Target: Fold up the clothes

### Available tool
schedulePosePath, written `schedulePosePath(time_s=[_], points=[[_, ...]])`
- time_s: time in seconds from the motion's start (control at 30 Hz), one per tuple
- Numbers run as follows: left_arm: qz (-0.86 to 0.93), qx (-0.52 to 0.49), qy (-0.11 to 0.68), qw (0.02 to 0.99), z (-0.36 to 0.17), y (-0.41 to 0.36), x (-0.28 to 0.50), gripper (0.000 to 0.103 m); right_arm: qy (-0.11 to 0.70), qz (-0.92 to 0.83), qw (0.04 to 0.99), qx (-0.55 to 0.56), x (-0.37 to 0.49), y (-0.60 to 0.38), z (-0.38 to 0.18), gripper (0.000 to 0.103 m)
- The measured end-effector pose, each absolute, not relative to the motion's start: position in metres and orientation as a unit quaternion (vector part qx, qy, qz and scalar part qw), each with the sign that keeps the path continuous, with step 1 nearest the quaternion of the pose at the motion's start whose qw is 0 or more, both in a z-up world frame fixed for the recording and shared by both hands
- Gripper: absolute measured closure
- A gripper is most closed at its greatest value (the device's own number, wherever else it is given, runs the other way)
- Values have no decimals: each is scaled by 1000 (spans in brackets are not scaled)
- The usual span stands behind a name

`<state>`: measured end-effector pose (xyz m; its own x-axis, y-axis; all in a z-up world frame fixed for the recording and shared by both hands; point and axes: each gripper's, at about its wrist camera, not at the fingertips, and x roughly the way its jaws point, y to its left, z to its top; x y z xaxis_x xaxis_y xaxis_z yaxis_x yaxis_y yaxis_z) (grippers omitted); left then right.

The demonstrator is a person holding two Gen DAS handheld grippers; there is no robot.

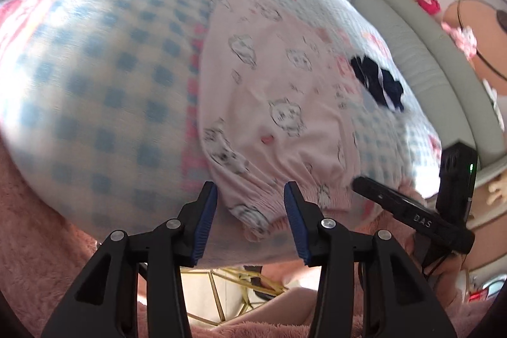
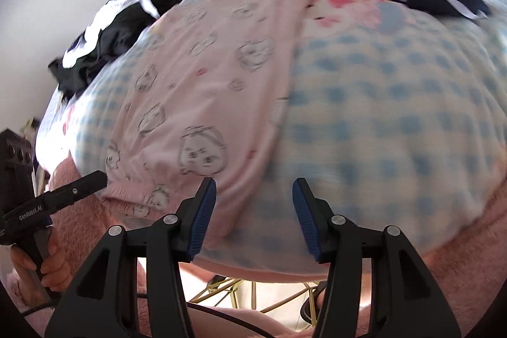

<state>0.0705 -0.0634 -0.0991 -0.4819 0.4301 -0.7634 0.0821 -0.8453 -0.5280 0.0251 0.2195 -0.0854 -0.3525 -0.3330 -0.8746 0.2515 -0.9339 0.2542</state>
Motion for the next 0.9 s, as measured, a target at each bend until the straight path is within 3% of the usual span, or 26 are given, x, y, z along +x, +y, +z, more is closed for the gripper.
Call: schedulePosePath(time_s=[0.27,0.5,0.67,0.77,0.9], points=[[794,-520,-287,133,-118,-57,70,57,-34,-828,117,548,23,239,-85,53],[799,-499,-298,156,-113,-50,67,54,-105,-786,238,561,30,223,-90,52],[774,-509,-347,144,-134,-60,60,53,-137,-761,247,584,20,214,-111,52],[781,-505,-331,159,-128,-50,58,53,-131,-765,264,572,12,208,-107,66],[772,-506,-349,160,-137,-49,55,52,-118,-773,261,566,-4,183,-112,65]])
